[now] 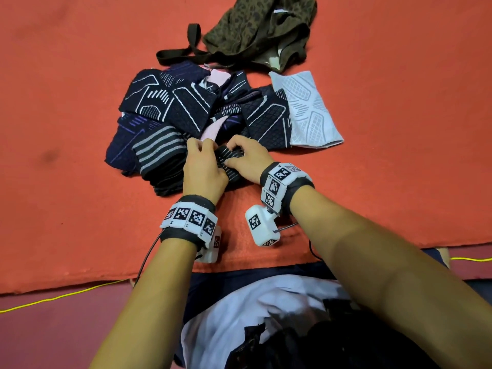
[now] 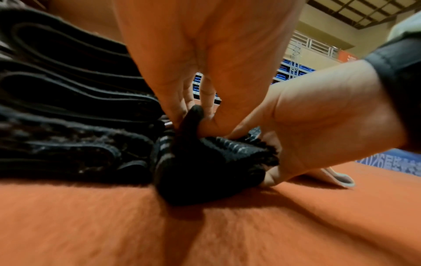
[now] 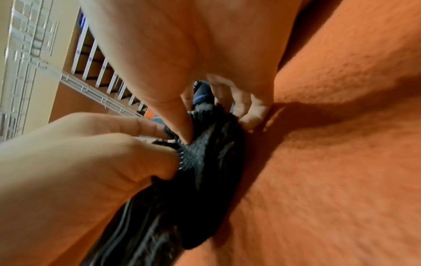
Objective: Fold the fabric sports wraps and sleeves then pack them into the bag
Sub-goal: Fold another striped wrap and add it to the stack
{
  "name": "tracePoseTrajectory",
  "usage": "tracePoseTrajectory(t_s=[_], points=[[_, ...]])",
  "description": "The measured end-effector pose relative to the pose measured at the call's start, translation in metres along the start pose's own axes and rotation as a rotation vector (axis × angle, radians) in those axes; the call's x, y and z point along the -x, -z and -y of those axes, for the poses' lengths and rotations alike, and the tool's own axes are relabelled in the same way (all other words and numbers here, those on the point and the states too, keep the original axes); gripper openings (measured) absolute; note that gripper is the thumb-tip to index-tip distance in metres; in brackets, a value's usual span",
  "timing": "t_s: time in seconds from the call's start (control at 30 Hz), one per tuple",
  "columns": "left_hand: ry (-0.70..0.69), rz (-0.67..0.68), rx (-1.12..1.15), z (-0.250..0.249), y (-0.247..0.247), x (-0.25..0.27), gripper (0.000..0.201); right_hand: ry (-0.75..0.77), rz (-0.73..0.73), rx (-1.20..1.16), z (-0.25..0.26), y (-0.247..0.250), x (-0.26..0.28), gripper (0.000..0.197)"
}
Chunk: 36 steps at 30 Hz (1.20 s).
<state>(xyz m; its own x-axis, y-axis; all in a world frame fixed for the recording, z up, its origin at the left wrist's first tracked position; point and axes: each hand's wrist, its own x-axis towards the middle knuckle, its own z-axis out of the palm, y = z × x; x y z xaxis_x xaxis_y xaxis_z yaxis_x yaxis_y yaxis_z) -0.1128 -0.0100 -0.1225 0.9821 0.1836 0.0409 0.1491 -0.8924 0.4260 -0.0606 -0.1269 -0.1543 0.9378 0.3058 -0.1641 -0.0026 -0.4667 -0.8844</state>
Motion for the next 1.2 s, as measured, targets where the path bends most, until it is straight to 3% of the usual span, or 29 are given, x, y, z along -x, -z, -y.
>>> tracePoseTrajectory(t_s=[0.13,0.37,0.5,0.63,0.7,0.77,0.83,1.0,1.13,1.2], points=[[-0.041,-0.087,0.052,0.001,0.007,-0.008,0.036,-0.059,-0.145,-0.077,0.0,0.01,-0.007,0.021],[-0.053,-0.032,-0.13,-0.004,-0.006,-0.013,0.028,-0.088,-0.05,0.019,-0.002,0.022,-0.004,0.031],[-0.122,-0.111,-0.146,-0.017,-0.005,-0.019,0.033,-0.168,-0.24,0.013,0.003,0.049,-0.006,0.013],[-0.265,0.123,0.062,-0.035,-0.009,-0.03,0.034,-0.149,-0.509,0.031,0.001,0.078,-0.002,0.02],[-0.29,0.203,0.119,-0.047,-0.014,-0.03,0.035,-0.154,-0.555,0.056,-0.004,0.085,-0.001,0.033],[-0.279,0.241,0.183,-0.054,-0.019,-0.029,0.035,-0.209,-0.453,0.078,-0.011,0.085,-0.001,0.047],[-0.252,0.268,0.215,-0.056,-0.023,-0.026,0.034,-0.229,-0.319,0.147,-0.02,0.083,-0.003,0.049],[-0.135,0.196,0.344,-0.048,-0.03,-0.022,0.033,-0.25,-0.314,0.033,-0.029,0.082,0.002,0.018],[-0.049,-0.019,0.499,-0.045,-0.029,-0.02,0.042,-0.328,-0.144,0.055,-0.025,0.099,0.017,0.004],[0.073,0.004,0.546,-0.042,-0.03,-0.021,0.05,-0.447,-0.026,0.122,-0.025,0.11,0.029,0.011]])
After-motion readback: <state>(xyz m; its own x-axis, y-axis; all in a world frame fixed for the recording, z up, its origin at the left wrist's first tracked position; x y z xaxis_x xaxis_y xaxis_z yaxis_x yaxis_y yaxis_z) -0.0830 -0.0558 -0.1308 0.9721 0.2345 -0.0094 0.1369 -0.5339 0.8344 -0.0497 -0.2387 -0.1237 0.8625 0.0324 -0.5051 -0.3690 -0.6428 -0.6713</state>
